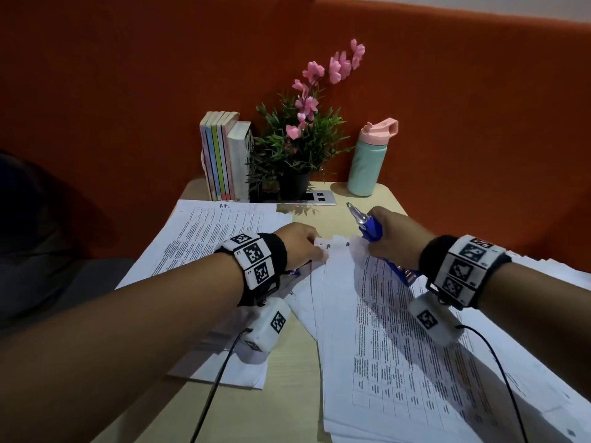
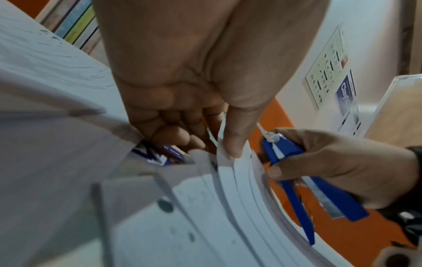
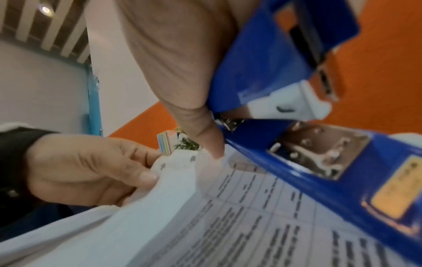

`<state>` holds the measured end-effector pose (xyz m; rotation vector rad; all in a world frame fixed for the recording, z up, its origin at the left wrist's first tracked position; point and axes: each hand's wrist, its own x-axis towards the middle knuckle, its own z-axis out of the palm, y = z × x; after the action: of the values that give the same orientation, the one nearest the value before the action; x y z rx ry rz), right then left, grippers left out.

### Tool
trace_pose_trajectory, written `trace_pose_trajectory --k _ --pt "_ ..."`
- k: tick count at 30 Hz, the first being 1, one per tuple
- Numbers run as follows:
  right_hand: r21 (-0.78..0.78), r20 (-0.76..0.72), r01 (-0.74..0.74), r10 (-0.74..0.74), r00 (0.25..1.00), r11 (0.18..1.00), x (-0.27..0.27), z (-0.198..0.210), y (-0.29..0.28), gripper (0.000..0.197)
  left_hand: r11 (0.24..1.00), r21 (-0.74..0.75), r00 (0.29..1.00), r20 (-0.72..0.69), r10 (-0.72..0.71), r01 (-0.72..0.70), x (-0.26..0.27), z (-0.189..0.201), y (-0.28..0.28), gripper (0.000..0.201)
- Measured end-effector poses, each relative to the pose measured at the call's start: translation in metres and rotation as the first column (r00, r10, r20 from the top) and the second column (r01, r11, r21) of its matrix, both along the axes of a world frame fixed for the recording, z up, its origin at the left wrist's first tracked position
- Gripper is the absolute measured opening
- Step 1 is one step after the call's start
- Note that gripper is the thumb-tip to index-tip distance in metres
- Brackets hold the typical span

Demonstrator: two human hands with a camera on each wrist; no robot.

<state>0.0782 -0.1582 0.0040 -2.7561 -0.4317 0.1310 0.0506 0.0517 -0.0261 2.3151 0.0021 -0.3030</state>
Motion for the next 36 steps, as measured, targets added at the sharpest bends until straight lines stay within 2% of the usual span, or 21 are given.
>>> trace_pose_trajectory --k 3,6,10,17,21,25,28,32,36 --pt "0.039 0.036 -0.006 0.005 0.999 0.999 0.003 -0.005 0.005 0.024 0.999 -0.053 1.000 0.017 0.007 -0.006 0.000 0.000 0.001 0.014" --pt "0.105 0.096 -0.014 0.004 0.995 0.994 0.001 -0.004 0.010 0.023 0.982 -0.184 0.996 0.056 0.064 -0.053 -0.001 -0.004 0.005 0.010" --pt "0.140 0.142 -0.030 0.009 0.990 0.990 -0.004 -0.004 0.016 0.023 0.949 -0.304 0.991 0.067 0.114 -0.089 -0.002 -0.007 0.010 0.022" --pt "0.247 0.211 -0.118 0.065 0.975 0.962 -0.015 -0.001 0.031 0.028 0.963 -0.269 0.981 0.174 0.081 -0.032 -0.006 -0.001 0.002 0.031" --pt "0.312 0.215 -0.152 0.086 0.973 0.938 -0.019 0.007 0.038 0.029 0.965 -0.261 0.966 0.242 0.092 -0.026 -0.009 0.004 -0.005 0.046" --pt "0.392 0.151 -0.126 0.071 0.986 0.911 -0.019 0.015 0.029 0.030 0.961 -0.273 0.966 0.236 0.108 -0.041 -0.007 0.002 0.001 0.028" --pt "0.424 0.114 -0.080 0.034 0.993 0.902 -0.015 0.017 0.018 0.029 0.956 -0.289 0.968 0.221 0.116 -0.049 -0.007 -0.003 0.006 0.026" --pt "0.356 0.152 -0.076 0.023 0.988 0.931 -0.013 0.011 0.016 0.025 0.943 -0.331 0.977 0.189 0.096 -0.028 -0.009 -0.002 0.005 0.027" --pt "0.313 0.224 -0.077 0.005 0.975 0.947 -0.015 0.007 0.023 0.025 0.922 -0.386 0.980 0.169 0.106 -0.033 -0.013 0.002 0.003 0.011"
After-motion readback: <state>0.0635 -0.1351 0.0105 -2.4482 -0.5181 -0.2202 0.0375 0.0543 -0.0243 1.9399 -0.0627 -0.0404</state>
